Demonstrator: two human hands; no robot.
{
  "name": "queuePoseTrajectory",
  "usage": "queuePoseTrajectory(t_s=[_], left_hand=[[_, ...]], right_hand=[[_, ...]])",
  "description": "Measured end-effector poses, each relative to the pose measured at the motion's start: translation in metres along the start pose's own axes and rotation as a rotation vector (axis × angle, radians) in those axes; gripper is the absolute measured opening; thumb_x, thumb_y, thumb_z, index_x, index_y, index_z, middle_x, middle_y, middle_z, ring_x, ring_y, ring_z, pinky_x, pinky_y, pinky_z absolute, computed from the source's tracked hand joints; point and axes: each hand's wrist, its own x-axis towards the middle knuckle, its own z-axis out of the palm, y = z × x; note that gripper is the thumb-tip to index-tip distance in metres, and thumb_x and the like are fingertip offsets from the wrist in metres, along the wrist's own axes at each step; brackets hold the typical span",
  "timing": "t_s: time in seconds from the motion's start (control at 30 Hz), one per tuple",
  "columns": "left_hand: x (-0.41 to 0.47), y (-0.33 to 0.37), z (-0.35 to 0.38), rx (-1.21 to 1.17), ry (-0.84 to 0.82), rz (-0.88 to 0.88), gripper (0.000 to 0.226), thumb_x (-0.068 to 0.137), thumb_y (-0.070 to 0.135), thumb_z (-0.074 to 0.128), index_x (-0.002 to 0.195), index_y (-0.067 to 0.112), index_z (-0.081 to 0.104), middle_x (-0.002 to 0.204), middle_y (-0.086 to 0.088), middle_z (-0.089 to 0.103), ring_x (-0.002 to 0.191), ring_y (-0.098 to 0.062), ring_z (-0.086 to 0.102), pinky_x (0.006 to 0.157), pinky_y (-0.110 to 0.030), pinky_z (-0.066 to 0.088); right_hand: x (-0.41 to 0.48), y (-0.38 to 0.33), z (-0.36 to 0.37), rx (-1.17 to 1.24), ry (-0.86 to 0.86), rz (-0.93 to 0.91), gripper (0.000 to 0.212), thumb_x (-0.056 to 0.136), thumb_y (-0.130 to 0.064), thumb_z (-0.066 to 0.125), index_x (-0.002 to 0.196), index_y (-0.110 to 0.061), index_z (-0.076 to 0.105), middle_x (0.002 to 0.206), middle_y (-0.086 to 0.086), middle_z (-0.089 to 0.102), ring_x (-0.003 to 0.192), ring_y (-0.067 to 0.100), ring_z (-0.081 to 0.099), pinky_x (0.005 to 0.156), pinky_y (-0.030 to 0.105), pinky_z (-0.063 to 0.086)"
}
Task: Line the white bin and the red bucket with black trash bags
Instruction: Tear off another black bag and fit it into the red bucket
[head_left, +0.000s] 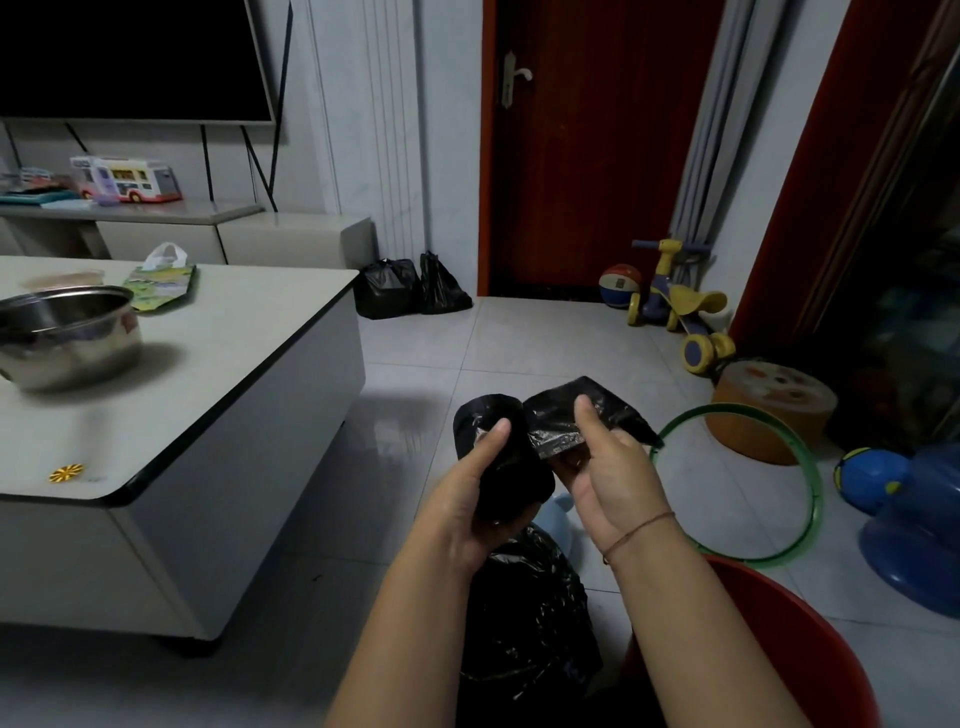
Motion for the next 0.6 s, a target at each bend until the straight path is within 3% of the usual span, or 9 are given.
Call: queuePoseTrajectory(t_s=[0.07,0.13,0.23,0.33,0.47,0.6], left_hand=[[0.003,0.000,0.000,-0.033,0.014,0.020,0.059,0.056,0.038,0.083,0.105,0.008,0.068,0.090,-0.014,0.076,0.084,-0.026,0.073,0.072,-0.037,0.058],[0.005,0.001,-0.002,-0.034,-0.010,0.056,0.054,0.057,0.039,0.083,0.101,0.010,0.072,0.095,-0.014,0.076,0.089,-0.025,0.073,0.077,-0.036,0.057],[0.004,0.001,-0.002,0.024,-0.044,0.073,0.037,0.059,0.041,0.082,0.085,0.015,0.080,0.097,-0.011,0.076,0.088,-0.021,0.074,0.078,-0.034,0.058],[0.003,0.000,0.000,0.029,0.014,0.031,0.054,0.055,0.040,0.083,0.100,0.012,0.074,0.094,-0.010,0.076,0.084,-0.024,0.073,0.073,-0.035,0.058],[0.003,-0.001,0.000,0.027,0.033,0.016,0.065,0.052,0.043,0.083,0.106,0.010,0.068,0.091,-0.012,0.076,0.085,-0.027,0.074,0.081,-0.040,0.058],[0.005,0.000,-0.001,0.005,-0.038,0.011,0.057,0.058,0.043,0.084,0.103,0.008,0.075,0.101,-0.015,0.074,0.092,-0.028,0.072,0.085,-0.039,0.056]], right_hand=[[-0.004,0.002,0.003,-0.125,-0.085,-0.046,0.035,0.077,-0.038,0.068,0.101,-0.012,0.068,0.096,0.001,0.076,0.089,0.010,0.071,0.066,0.014,0.053],[-0.007,0.007,0.004,-0.230,-0.166,-0.020,0.045,0.066,-0.042,0.075,0.100,-0.012,0.070,0.097,0.002,0.076,0.093,0.010,0.071,0.070,0.014,0.053],[-0.004,0.014,0.005,-0.350,-0.085,0.013,0.030,0.084,-0.034,0.068,0.095,-0.006,0.072,0.096,0.012,0.075,0.096,0.023,0.070,0.086,0.032,0.054],[0.004,0.014,0.004,-0.396,0.112,-0.031,0.034,0.096,-0.033,0.051,0.089,-0.004,0.068,0.099,0.020,0.071,0.096,0.031,0.068,0.092,0.045,0.052],[0.004,0.010,0.004,-0.293,0.123,-0.113,0.028,0.094,-0.035,0.054,0.084,-0.013,0.068,0.092,0.012,0.073,0.092,0.025,0.069,0.081,0.037,0.054],[0.001,0.015,0.005,-0.310,-0.001,-0.013,0.020,0.090,-0.030,0.061,0.097,-0.013,0.069,0.096,0.008,0.075,0.090,0.019,0.072,0.076,0.027,0.054]])
